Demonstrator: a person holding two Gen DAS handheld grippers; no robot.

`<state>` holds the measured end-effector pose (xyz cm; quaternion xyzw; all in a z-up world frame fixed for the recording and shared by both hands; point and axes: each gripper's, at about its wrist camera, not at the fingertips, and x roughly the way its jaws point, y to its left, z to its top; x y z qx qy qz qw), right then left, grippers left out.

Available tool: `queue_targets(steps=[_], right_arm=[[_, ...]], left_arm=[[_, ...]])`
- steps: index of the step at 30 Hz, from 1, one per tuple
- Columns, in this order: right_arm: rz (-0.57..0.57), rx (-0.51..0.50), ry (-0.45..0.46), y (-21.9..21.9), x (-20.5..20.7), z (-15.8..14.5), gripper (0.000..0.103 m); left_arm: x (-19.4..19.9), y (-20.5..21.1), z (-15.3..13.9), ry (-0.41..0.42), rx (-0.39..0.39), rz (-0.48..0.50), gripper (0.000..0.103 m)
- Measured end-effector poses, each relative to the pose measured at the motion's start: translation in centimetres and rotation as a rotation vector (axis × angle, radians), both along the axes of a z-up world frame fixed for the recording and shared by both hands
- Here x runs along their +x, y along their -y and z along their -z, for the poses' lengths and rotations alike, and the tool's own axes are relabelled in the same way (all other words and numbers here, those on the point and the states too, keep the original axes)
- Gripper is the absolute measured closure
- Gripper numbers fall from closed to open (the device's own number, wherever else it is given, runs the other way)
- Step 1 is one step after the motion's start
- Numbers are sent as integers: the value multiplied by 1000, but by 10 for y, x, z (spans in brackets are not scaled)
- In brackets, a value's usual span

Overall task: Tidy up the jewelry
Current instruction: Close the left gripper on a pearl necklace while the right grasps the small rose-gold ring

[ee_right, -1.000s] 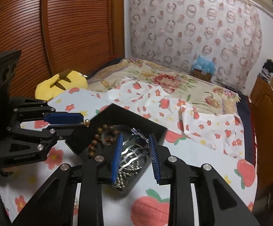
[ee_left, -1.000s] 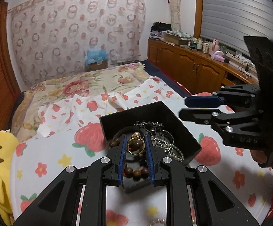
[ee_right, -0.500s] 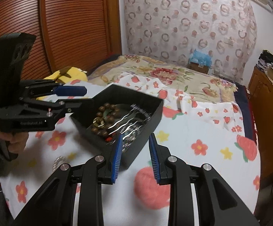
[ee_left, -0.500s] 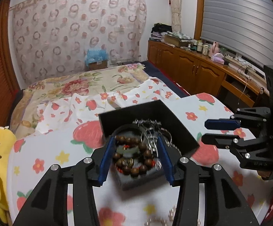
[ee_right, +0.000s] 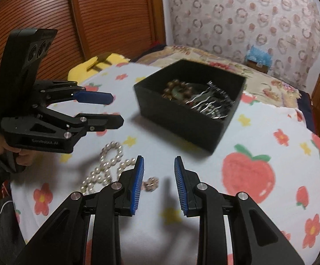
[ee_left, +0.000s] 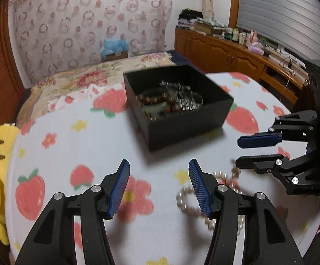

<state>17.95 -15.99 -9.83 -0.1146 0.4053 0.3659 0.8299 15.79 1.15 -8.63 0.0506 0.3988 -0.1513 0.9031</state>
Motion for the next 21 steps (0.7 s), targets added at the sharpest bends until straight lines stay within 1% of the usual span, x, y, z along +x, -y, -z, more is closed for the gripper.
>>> queue_targets(steps=[3,10,14,15,16,18,19,21], right_arm=[[-8,-16,-11,-5,-1,4,72],[-20,-57,-23,-13,-5,11,72],[-16,-58,-26,-13,-4,11,73],[-18,-58,-26,-13,-3,10,75],[-21,-54,-30,-12,-3,11,80],[-21,-59,-30,-11,-2,10,83],[-21,-64,-31,-10,0,10,88],[-19,-60,-33,-7,0,10,89]], left_arm=[[-5,0,8,-17,3,5,50],[-11,2,16,-40,5,21,50],[-10,7,19,-52,9,30,50],[-10,8,19,-53,11,32,50],[-10,8,19,-52,12,34,50],[-10,8,19,-54,11,34,50],[-11,7,19,-56,11,34,50],[-11,7,19,-61,14,36,50]])
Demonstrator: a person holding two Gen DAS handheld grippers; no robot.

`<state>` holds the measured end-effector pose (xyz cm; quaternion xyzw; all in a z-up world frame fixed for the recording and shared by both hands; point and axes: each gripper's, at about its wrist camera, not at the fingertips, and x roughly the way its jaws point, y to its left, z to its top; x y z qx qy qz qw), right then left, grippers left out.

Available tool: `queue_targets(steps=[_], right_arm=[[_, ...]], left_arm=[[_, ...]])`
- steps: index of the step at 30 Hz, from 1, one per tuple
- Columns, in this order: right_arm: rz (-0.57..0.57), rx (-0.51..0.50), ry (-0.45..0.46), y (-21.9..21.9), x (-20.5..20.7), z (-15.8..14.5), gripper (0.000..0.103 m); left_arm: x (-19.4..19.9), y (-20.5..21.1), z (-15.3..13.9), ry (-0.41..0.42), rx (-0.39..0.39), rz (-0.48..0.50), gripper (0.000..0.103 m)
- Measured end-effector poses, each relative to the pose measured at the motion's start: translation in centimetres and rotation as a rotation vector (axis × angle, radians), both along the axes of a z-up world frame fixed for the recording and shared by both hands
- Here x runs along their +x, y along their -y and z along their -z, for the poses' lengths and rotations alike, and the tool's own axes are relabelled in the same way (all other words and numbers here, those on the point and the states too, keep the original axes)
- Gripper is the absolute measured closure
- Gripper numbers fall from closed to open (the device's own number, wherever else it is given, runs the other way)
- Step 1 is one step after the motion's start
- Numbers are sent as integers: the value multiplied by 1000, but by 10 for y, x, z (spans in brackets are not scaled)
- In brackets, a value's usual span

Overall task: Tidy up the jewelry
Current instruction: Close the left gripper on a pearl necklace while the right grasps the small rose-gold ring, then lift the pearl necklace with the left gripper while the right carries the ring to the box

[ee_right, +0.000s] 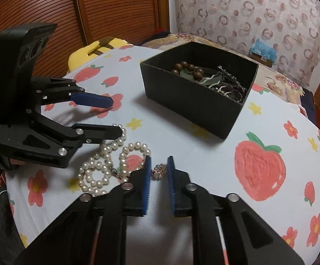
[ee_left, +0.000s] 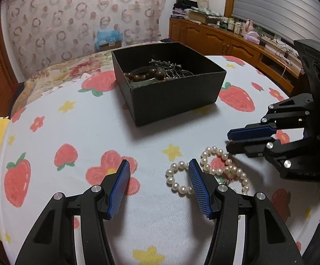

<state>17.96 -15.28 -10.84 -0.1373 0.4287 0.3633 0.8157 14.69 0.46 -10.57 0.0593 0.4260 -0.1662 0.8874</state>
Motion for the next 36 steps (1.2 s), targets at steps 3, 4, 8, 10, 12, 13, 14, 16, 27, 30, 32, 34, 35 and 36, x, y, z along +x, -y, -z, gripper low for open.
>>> queue_targets(steps=[3,4,8,10,12,13,14,16,27,30,32,34,35,36], right_arm=[[11,-4,8,4,2,-1,91],[15,-3,7,6,3,-1,91],[30,-5,10,9,5,-1,91],[37,-8,15,10,5,-1,91],[40,-9,20,11,5,-1,91],[40,-9,21,11,4,0,91],[40,-9,19,12,4,-1,91],[41,-9,22,12,4,-1,91],[55,15,56,21,-2,-16,91],[60,28,70,23,-3,-23,91],[63,37,79,23,-1,-28,91],[65,43,88,23,-1,-32,91],[66,47,96,23,0,-36,91],[66,49,100,22,1,-38,91]], left_arm=[[-2,0,2,-8,2,6,50],[-3,-1,3,-7,4,6,52],[-4,2,2,0,17,19,71],[-4,3,1,2,19,25,79],[-5,4,1,2,19,32,88],[-5,4,1,2,21,35,95],[-5,5,2,2,23,36,96],[-5,6,1,2,24,36,96],[-11,4,-41,116,-31,7,96],[-10,4,-59,156,-45,2,96],[-10,4,-69,178,-54,-1,96],[-9,3,-80,204,-57,-5,96],[-9,2,-85,215,-60,-6,96],[-9,2,-92,229,-66,-8,96]])
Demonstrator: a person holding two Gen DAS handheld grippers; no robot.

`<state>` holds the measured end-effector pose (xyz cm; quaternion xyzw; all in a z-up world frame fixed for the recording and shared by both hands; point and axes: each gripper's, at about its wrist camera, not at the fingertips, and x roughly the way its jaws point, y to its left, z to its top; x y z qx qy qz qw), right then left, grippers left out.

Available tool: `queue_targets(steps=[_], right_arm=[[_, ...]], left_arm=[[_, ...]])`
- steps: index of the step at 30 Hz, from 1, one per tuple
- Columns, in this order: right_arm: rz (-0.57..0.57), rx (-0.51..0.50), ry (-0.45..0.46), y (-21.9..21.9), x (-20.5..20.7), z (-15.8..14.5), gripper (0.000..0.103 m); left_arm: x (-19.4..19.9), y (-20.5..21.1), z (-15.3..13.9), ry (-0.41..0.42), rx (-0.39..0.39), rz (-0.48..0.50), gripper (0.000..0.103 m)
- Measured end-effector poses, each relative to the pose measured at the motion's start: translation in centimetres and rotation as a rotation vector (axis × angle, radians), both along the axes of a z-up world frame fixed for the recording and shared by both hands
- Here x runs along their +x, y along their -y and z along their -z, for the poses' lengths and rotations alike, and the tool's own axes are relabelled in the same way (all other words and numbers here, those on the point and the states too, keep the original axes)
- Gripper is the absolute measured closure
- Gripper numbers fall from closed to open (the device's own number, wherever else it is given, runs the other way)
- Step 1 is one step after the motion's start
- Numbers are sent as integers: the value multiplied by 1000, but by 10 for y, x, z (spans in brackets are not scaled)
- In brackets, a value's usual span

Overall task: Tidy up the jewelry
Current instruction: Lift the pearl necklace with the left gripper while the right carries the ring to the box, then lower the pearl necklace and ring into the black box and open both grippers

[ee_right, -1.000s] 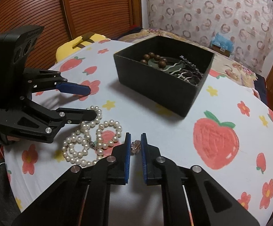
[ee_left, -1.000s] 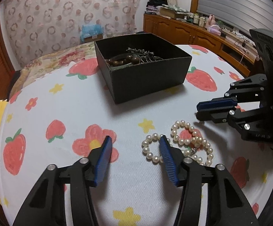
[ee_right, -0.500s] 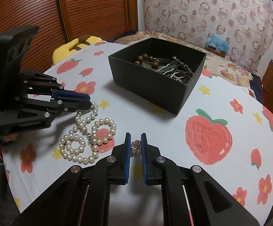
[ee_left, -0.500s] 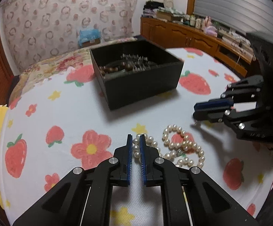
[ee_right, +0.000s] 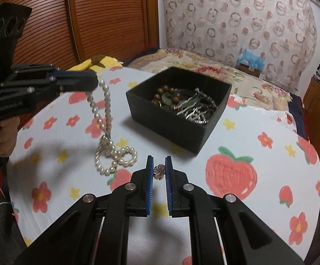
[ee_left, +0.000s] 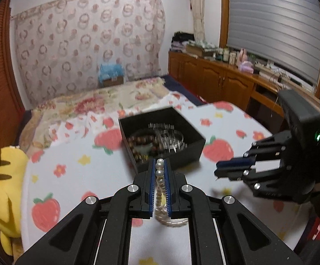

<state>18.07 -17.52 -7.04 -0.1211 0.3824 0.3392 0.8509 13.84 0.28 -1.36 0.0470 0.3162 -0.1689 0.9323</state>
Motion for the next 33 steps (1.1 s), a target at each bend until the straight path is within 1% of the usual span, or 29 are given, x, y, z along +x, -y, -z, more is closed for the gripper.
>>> queue_targets(steps=[6,20,29,33], right_arm=[[6,23,38,-2,10,-19,91],[16,52,110,-3,38,-55,91],[33,72,113,0,57,-63,91],[42,79,105,-1,66,-61,91]], left_arm=[[7,0,-28,59,-11,-4,96],[29,7,-84,156,-23,-1,96],[43,17,-124,216,-33,-8,96],[53,21,-133,231,-36,-14,96]])
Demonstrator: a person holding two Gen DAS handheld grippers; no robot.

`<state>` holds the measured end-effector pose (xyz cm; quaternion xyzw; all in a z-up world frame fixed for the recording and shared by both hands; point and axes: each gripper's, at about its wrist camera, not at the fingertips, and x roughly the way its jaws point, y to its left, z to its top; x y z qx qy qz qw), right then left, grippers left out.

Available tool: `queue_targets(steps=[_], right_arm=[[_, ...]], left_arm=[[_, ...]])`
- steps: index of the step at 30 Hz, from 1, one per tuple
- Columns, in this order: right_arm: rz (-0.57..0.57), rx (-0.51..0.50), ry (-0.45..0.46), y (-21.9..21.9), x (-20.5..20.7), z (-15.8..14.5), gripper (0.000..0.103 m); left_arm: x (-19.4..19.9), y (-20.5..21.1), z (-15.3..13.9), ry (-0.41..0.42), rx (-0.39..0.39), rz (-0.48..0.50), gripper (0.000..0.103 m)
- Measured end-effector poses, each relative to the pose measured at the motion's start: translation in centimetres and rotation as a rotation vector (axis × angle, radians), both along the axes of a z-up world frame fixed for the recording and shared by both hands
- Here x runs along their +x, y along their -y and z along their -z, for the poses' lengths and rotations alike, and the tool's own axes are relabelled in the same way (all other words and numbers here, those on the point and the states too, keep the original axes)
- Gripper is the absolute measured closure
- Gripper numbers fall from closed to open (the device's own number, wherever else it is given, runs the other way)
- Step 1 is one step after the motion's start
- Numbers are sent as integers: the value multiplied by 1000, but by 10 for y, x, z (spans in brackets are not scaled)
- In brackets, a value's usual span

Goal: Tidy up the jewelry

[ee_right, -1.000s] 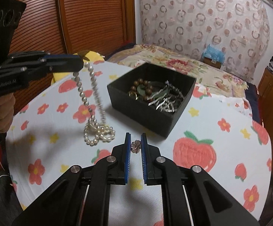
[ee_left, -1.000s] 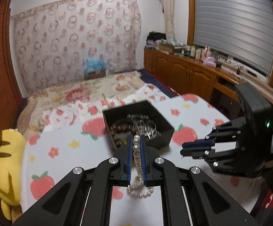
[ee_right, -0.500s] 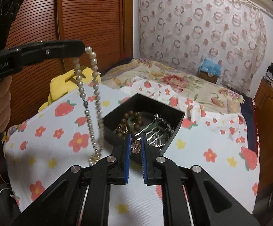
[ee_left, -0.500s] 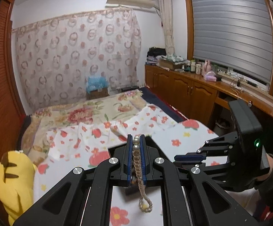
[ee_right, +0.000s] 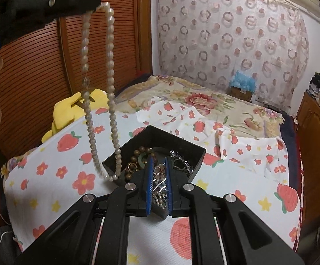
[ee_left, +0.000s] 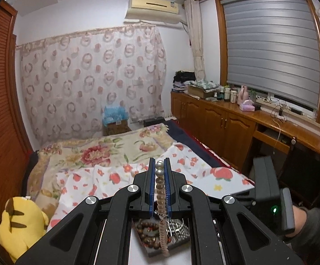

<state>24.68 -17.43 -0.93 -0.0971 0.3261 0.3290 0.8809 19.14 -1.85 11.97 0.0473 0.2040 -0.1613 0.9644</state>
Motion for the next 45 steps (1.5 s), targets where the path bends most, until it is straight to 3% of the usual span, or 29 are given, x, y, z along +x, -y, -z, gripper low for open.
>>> queue_targets(steps=[6,15,18,27,30,32,33,35,38,41,44,45], right_arm=[[13,23,-34,-3,15,9,91],[45,33,-83,-10,36,29,89],[52,42,-88,-10,39,30,81],[90,48,-79,4,26,27,80],[111,48,-69,12,15,26,80],[124,56,-62,18,7,24,80],[135,61,-57,22,2,22,80],[155,67,-47,27,-6,19,80],[175,73,-28,33,-23,15,80],[192,77,-11,35,-41,11,79],[200,89,11,35,-63,5,63],[202,91,16,34,-67,3,62]], left_arm=[[19,1,7,-16,-7,-27,96],[46,-11,67,-158,-7,-61,96],[50,-14,81,-190,-9,-69,96],[46,-16,105,-226,-8,-84,96],[41,-15,107,-219,-1,-102,79],[35,-14,107,-213,0,-110,61],[30,-14,108,-207,2,-119,57],[22,-15,109,-204,5,-135,39],[4,-17,112,-194,13,-170,20],[-14,-19,114,-188,26,-197,11],[-34,-22,114,-185,23,-215,8],[-42,-23,115,-182,22,-223,8]])
